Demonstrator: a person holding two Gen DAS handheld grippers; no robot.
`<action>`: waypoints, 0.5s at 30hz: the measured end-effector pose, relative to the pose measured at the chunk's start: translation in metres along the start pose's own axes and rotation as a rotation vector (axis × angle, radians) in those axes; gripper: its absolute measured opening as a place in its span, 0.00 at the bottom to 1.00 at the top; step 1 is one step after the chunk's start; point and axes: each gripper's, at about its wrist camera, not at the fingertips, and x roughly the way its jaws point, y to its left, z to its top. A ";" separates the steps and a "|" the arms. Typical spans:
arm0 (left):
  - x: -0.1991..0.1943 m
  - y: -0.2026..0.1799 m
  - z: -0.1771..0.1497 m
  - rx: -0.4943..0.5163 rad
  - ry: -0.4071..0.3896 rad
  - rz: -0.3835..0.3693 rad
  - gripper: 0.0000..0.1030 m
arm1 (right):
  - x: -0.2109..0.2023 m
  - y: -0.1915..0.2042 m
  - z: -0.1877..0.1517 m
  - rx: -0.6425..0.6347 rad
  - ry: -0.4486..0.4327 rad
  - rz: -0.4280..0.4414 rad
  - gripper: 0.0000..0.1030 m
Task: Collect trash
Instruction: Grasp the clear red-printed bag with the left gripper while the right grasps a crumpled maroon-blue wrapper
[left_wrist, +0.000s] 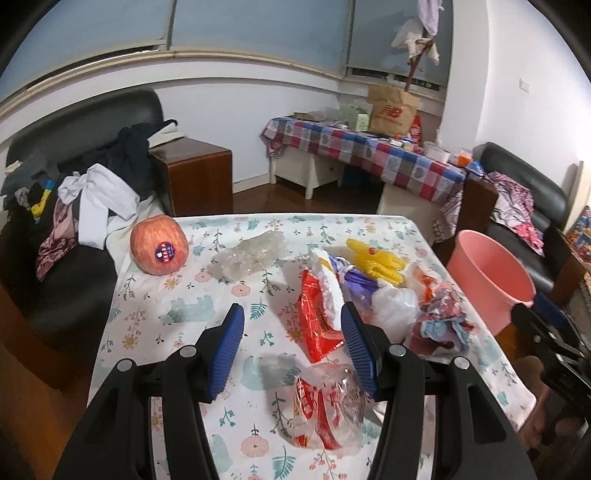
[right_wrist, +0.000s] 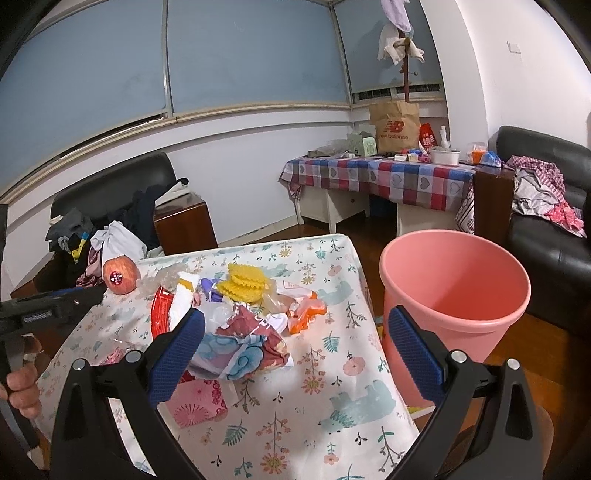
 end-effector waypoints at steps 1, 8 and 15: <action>-0.003 0.001 -0.001 0.002 0.002 -0.011 0.53 | 0.000 0.000 -0.001 -0.003 0.004 0.005 0.97; -0.014 0.004 -0.020 0.042 0.078 -0.116 0.53 | -0.001 0.002 -0.006 -0.020 0.016 0.029 0.97; -0.008 -0.010 -0.042 0.085 0.156 -0.164 0.53 | 0.002 0.003 -0.010 -0.022 0.041 0.060 0.97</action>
